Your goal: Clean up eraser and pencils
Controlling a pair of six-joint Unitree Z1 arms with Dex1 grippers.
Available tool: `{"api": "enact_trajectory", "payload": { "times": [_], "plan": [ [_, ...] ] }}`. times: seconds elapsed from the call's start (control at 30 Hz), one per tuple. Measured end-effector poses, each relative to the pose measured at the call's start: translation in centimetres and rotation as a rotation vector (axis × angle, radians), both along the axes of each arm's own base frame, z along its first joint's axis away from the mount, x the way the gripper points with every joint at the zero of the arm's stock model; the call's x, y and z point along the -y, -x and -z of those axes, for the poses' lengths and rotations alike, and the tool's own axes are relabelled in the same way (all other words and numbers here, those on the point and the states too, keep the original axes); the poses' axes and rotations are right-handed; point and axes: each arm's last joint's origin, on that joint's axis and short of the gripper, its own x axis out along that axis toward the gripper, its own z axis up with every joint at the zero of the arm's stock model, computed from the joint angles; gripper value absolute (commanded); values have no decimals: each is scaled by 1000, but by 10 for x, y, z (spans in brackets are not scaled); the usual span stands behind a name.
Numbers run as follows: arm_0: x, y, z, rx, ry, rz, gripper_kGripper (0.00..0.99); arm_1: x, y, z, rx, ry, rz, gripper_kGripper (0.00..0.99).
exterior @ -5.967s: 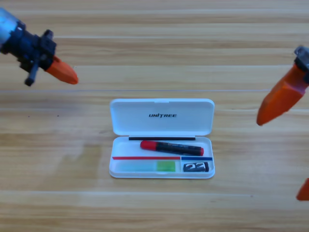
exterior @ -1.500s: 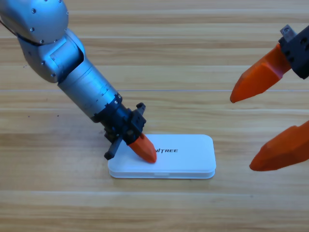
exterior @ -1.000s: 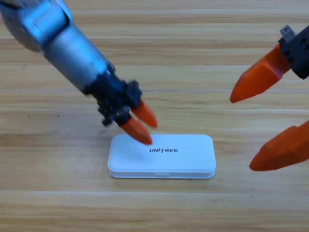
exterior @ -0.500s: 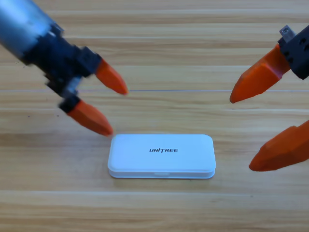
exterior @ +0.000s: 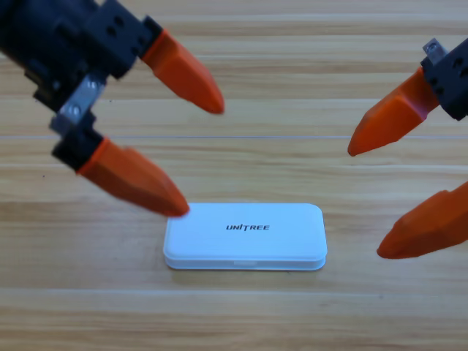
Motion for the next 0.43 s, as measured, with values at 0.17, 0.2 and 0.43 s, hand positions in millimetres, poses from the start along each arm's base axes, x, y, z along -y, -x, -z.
{"api": "enact_trajectory", "payload": {
  "times": [0.17,0.2,0.43],
  "plan": [
    [11,10,2,11,-21,44,990,0,0,0,0,0,0,989],
    [13,11,3,12,-25,46,990,0,0,0,0,0,0,989],
    [17,10,7,10,-40,52,990,0,0,0,0,0,0,989]
  ]
}}
